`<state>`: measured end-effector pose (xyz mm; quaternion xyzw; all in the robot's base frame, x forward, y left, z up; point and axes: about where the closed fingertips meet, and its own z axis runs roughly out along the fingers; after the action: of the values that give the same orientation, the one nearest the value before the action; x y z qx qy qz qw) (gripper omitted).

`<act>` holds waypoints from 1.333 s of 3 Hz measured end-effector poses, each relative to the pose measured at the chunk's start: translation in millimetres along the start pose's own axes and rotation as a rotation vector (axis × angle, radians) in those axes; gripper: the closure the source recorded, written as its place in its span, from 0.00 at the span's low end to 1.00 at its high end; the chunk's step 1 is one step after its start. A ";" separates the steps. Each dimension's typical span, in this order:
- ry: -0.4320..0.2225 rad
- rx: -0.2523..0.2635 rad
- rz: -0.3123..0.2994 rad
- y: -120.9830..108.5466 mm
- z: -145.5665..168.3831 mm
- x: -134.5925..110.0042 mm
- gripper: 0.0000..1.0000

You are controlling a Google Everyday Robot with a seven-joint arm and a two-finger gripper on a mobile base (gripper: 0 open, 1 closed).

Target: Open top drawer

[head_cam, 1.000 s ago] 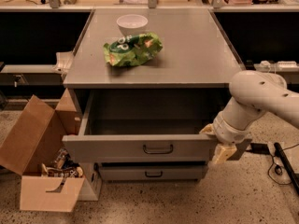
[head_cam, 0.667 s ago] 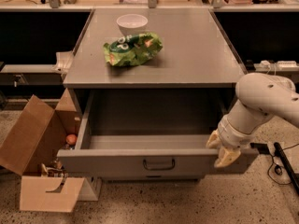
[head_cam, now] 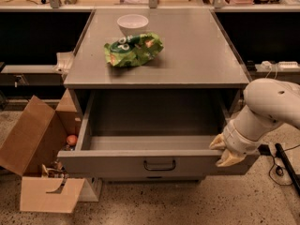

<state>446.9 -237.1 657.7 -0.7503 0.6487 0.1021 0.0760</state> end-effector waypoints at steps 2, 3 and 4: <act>-0.024 0.008 0.010 18.9 2.6 1.7 1.00; -0.024 0.008 0.010 18.9 2.6 1.6 0.83; -0.024 0.008 0.010 18.9 2.6 1.6 0.62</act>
Offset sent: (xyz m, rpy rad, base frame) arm -0.1123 -0.0168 -0.0134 0.1847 -0.0191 -0.0560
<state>428.3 -240.8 655.1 -0.7454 0.6519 0.1089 0.0862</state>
